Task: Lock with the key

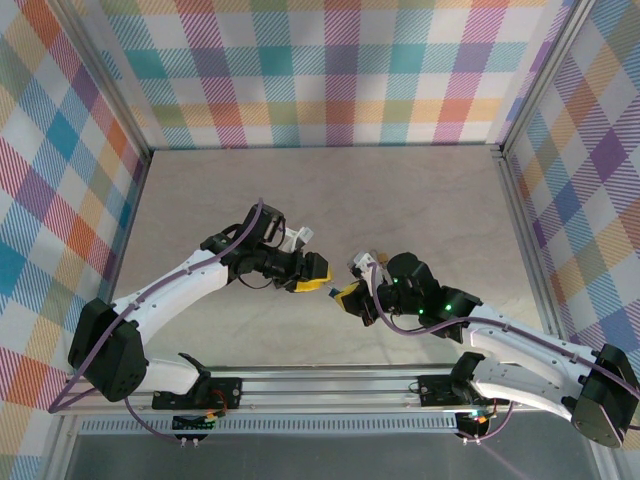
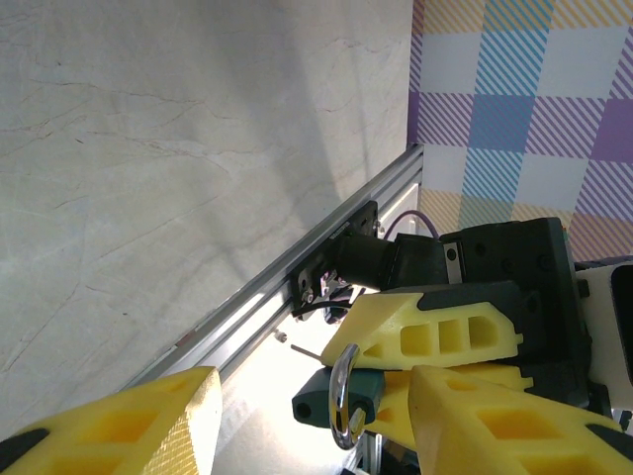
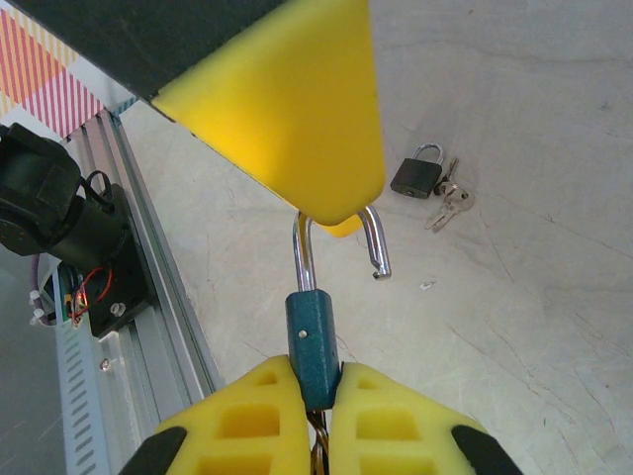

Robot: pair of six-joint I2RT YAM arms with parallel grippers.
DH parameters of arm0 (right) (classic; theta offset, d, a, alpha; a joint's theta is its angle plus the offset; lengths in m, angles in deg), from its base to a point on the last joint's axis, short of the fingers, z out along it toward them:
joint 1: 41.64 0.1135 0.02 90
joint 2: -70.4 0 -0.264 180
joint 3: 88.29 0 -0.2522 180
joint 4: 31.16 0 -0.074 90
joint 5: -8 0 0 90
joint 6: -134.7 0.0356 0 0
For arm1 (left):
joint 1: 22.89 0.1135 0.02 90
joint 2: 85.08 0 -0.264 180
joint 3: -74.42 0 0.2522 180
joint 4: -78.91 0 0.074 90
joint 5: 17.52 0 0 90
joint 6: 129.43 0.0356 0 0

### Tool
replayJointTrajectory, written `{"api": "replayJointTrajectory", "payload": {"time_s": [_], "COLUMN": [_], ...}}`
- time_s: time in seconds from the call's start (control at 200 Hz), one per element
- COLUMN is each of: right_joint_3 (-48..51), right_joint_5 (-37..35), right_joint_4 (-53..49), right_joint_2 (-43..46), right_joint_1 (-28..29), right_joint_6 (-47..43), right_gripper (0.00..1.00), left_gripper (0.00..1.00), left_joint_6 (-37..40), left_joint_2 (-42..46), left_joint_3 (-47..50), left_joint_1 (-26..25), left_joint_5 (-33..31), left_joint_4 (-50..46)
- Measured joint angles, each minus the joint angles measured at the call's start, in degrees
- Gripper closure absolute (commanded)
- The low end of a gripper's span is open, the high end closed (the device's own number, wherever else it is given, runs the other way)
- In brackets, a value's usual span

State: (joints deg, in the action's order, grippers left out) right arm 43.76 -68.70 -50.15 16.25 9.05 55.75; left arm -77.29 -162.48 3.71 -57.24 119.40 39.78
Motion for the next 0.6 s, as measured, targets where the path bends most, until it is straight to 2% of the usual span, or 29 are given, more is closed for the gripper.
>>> {"api": "replayJointTrajectory", "payload": {"time_s": [0.6], "right_joint_3": [0.0], "right_joint_5": [0.7], "right_joint_4": [0.3], "right_joint_2": [1.9], "right_joint_1": [0.0], "right_joint_6": [-1.1], "right_gripper": [1.0], "left_gripper": [0.66], "left_joint_6": [0.3], "left_joint_2": [-0.1], "left_joint_3": [0.3], "left_joint_1": [0.0], "left_joint_5": [1.7], "left_joint_4": [0.0]}}
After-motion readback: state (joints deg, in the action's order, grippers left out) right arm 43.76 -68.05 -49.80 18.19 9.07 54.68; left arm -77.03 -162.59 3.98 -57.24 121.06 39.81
